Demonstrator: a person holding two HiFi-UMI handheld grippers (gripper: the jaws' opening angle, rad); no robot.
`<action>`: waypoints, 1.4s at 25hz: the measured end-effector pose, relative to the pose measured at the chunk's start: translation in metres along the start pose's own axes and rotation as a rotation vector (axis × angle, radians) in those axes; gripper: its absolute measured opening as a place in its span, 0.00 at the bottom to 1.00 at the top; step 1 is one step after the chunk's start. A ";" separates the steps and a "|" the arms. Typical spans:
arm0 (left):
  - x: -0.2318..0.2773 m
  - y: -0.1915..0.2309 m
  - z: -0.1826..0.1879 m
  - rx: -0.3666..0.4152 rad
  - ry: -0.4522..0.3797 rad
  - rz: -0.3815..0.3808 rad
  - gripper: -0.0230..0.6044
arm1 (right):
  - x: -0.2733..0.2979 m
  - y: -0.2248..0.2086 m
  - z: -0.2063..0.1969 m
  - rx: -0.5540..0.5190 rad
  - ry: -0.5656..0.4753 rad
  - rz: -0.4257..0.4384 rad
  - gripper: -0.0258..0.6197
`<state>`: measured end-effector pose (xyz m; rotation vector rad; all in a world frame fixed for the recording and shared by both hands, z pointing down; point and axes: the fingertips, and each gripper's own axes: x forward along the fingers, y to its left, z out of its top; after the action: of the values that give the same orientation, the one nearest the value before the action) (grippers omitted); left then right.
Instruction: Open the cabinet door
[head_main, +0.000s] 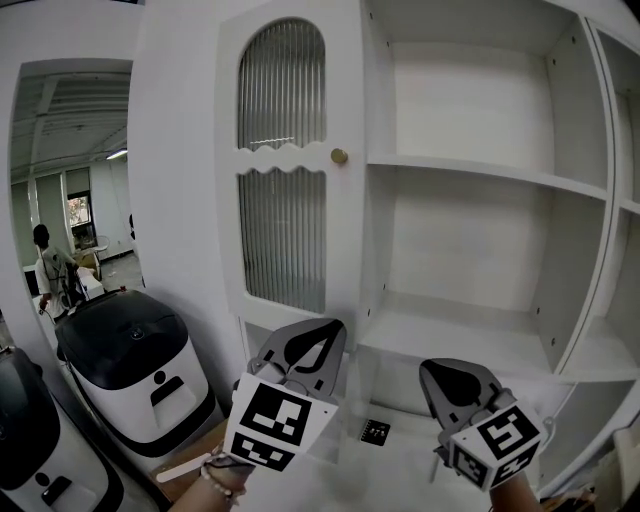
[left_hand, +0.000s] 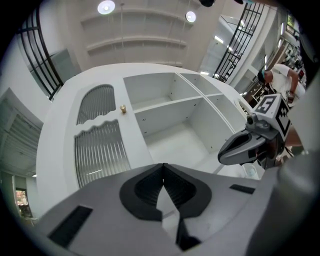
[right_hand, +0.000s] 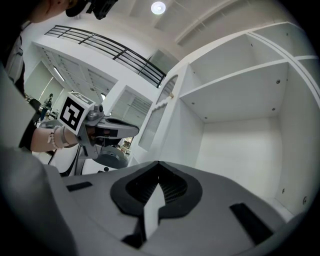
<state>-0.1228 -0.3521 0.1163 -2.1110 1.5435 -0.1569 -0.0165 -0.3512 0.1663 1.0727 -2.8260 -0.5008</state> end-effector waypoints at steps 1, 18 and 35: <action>0.002 0.003 0.004 0.010 -0.006 0.004 0.04 | 0.000 -0.002 0.001 -0.002 -0.012 0.003 0.04; 0.045 0.066 0.067 0.047 -0.077 0.107 0.04 | -0.002 -0.024 0.016 -0.029 -0.018 -0.004 0.04; 0.076 0.120 0.132 0.096 -0.141 0.150 0.17 | -0.002 -0.017 0.005 -0.028 0.027 0.017 0.04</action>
<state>-0.1484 -0.4034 -0.0688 -1.8826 1.5707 -0.0281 -0.0049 -0.3600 0.1562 1.0414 -2.7936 -0.5189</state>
